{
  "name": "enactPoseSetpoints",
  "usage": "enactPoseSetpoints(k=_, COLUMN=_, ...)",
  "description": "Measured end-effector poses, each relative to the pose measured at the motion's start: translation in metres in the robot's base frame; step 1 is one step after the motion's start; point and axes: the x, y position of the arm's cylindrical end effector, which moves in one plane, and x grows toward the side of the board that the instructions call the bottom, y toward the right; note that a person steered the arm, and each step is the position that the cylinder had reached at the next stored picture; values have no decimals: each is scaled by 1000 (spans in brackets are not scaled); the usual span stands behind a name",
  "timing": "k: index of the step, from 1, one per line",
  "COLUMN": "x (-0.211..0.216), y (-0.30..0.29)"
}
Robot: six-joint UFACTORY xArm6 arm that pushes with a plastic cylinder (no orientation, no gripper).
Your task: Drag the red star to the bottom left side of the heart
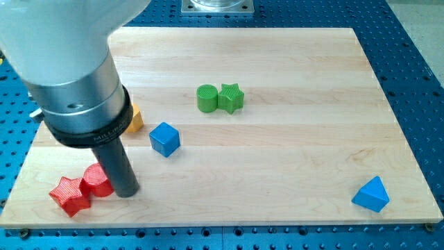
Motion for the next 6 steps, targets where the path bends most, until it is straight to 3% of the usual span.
enactPoseSetpoints(k=2, x=-18, y=15)
enactPoseSetpoints(k=3, x=35, y=-3)
enactPoseSetpoints(k=4, x=37, y=-49)
enactPoseSetpoints(k=6, x=4, y=-76)
